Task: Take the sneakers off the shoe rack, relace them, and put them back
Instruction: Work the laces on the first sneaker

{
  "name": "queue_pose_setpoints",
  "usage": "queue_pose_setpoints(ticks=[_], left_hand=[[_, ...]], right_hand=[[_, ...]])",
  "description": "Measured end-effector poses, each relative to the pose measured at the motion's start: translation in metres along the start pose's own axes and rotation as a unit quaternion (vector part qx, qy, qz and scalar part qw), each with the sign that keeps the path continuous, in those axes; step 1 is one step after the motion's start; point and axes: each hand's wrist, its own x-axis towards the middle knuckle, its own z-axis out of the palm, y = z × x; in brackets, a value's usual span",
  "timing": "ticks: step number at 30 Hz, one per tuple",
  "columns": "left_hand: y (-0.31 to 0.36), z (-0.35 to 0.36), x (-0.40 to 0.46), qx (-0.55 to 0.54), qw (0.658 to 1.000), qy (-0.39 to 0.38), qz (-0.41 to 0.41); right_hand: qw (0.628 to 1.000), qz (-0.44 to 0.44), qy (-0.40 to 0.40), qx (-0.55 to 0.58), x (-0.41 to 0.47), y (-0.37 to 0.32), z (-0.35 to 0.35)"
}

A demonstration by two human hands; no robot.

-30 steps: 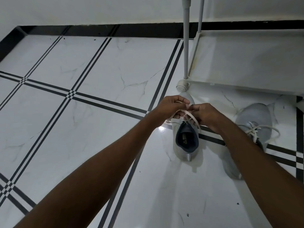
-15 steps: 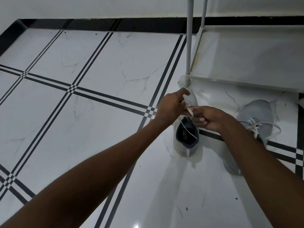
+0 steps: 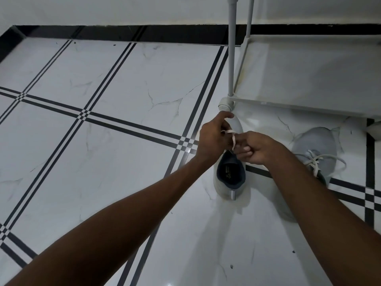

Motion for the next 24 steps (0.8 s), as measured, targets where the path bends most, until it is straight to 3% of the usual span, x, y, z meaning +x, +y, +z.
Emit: queue_pose_setpoints(ticks=[6,8,10,12,14,16,17,20,22,24], left_hand=[[-0.009,-0.011,0.001,-0.058,0.988,-0.005,-0.146],[-0.022,-0.02,0.003,-0.035,0.978,0.014,-0.205],[-0.043,-0.035,0.003,-0.001,0.962,0.056,-0.268],[-0.066,-0.048,0.001,0.007,0.943,0.055,-0.329],[-0.074,-0.05,-0.002,0.012,0.93,0.005,-0.366],[-0.069,-0.043,-0.002,0.09,0.939,-0.048,-0.329],[-0.062,-0.039,-0.002,0.143,0.945,-0.059,-0.289],[-0.044,-0.02,-0.002,0.19,0.964,-0.056,-0.175],[-0.04,-0.005,-0.006,0.189,0.965,-0.104,-0.148],[-0.041,0.005,-0.01,0.187,0.96,-0.137,-0.159]], right_hand=[[0.973,-0.066,0.068,0.212,0.004,-0.002,-0.018],[0.957,-0.087,0.169,0.218,0.003,-0.007,-0.029],[0.916,-0.088,0.314,0.234,-0.001,-0.013,-0.048],[0.878,-0.1,0.393,0.255,-0.01,-0.015,-0.061],[0.89,-0.144,0.392,0.185,-0.016,-0.009,-0.057],[0.905,-0.138,0.401,0.044,-0.017,0.004,-0.04],[0.89,-0.124,0.436,-0.05,-0.015,0.012,-0.029],[0.778,-0.183,0.5,-0.334,-0.005,0.028,-0.011],[0.755,-0.237,0.426,-0.44,0.002,0.037,-0.004],[0.764,-0.241,0.327,-0.502,0.008,0.045,-0.001]])
